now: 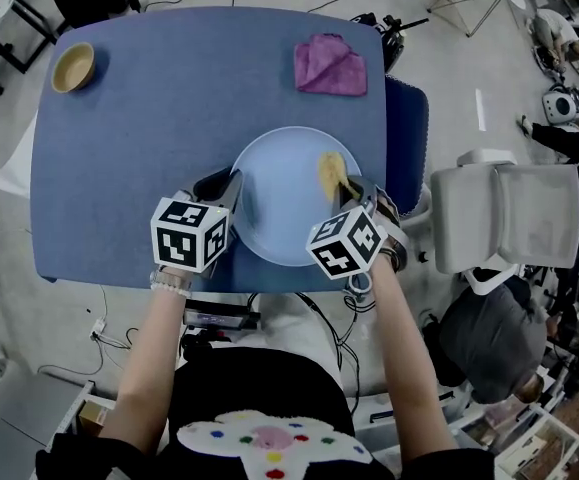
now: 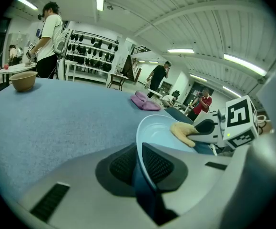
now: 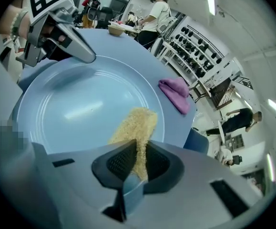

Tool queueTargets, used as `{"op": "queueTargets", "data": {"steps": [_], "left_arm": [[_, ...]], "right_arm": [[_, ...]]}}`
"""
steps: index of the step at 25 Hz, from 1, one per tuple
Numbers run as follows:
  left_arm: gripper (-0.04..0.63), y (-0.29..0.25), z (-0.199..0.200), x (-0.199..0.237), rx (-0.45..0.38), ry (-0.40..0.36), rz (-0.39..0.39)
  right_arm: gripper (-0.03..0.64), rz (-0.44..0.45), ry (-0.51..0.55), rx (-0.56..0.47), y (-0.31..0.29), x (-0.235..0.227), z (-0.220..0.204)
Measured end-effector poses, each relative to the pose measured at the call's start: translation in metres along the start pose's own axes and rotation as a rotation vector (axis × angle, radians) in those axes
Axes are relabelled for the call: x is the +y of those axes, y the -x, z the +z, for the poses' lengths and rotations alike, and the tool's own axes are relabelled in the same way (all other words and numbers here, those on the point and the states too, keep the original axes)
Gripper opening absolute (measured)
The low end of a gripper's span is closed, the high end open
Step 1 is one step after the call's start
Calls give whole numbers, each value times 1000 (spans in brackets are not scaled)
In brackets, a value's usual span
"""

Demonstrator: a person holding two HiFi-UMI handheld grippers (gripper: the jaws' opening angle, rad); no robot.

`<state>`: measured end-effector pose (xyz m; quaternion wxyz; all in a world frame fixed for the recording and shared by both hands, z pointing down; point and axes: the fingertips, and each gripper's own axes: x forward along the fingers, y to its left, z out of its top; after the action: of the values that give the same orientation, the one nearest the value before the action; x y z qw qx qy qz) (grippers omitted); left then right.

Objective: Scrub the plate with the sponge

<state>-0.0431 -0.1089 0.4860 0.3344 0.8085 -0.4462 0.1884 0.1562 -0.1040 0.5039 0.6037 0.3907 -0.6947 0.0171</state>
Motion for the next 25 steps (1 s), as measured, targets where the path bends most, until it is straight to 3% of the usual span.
{"op": "queueTargets", "data": {"steps": [14, 25], "left_arm": [[43, 0, 0, 1, -13, 24, 9], [43, 0, 1, 1, -14, 24, 8]], "right_arm": [[41, -14, 85, -62, -15, -5, 41], [41, 28, 169, -150, -8, 25, 79]]}}
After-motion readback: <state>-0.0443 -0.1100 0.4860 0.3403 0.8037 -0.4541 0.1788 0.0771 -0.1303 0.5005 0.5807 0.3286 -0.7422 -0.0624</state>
